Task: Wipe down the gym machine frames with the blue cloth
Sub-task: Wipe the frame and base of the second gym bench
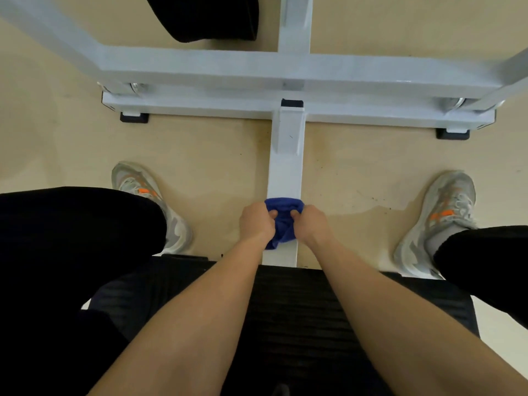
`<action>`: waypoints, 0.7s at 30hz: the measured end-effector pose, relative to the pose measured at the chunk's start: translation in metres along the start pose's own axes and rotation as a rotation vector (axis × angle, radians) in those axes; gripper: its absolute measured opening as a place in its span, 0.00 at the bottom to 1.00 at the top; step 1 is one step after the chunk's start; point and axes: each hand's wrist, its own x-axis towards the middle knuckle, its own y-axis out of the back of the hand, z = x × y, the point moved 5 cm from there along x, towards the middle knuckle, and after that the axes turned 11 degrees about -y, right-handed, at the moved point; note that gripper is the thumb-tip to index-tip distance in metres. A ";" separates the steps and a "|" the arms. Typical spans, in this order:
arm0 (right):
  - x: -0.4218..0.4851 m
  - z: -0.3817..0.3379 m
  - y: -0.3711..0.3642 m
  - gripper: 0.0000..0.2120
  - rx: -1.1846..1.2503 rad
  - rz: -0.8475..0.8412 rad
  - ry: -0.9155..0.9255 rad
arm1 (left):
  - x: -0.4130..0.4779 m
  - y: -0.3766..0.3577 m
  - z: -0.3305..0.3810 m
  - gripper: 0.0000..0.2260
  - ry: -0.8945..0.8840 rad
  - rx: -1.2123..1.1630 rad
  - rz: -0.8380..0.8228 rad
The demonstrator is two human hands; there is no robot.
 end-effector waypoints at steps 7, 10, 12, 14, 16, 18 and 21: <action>0.052 -0.056 0.055 0.15 0.078 0.127 0.045 | 0.087 0.030 0.036 0.09 -0.053 -0.065 0.107; 0.069 -0.073 0.068 0.15 0.019 0.162 0.053 | 0.107 0.040 0.047 0.08 -0.082 -0.097 0.133; 0.068 -0.071 0.069 0.14 0.082 0.167 0.064 | 0.106 0.043 0.047 0.08 -0.101 -0.082 0.142; 0.056 -0.063 0.066 0.10 0.211 0.230 0.111 | 0.096 0.043 0.045 0.09 -0.118 -0.073 0.168; 0.040 -0.058 0.065 0.08 0.319 0.314 0.173 | 0.083 0.048 0.047 0.11 -0.169 -0.129 0.233; 0.026 -0.060 0.072 0.07 0.451 0.374 0.239 | 0.076 0.061 0.057 0.10 -0.234 -0.241 0.336; 0.012 -0.080 0.097 0.04 0.668 0.395 0.339 | 0.074 0.086 0.088 0.06 -0.309 -0.393 0.446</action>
